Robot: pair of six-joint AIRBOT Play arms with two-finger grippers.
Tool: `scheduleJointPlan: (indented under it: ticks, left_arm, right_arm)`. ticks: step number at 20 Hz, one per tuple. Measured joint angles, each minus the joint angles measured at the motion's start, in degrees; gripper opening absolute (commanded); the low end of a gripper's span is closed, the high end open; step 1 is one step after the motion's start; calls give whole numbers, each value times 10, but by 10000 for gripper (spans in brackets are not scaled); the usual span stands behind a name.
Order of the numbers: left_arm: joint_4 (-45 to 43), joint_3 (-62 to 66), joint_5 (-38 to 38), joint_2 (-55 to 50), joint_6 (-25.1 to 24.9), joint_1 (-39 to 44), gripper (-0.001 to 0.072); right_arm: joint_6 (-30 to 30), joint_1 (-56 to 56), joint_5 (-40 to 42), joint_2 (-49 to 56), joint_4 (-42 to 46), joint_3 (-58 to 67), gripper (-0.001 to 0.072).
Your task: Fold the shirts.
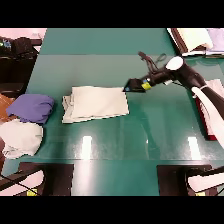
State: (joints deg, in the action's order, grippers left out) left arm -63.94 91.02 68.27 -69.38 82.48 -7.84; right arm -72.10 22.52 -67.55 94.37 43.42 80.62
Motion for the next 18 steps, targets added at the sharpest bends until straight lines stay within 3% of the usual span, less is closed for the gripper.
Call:
scheduleJointPlan:
  ticks: [8, 9, 12, 13, 18]
  left_arm:
    - [11, -2, 0, 0, 0, 0, 25]
    - [12, -3, 0, 0, 0, 0, 24]
    - [18, -9, 4, 0, 0, 1, 23]
    - [20, -10, 5, 0, 0, 4, 23]
    - [18, -14, 8, 0, -1, 60, 24]
  right_arm:
    - [-7, -2, 6, 80, -54, -32, 608]
    - [-7, 10, 8, 97, -68, -17, 531]
    - [-7, 50, 16, 148, -82, 38, 52]
    - [-8, 62, 16, 160, -88, 59, 15]
    - [-8, 70, 17, 177, -93, 141, 14]
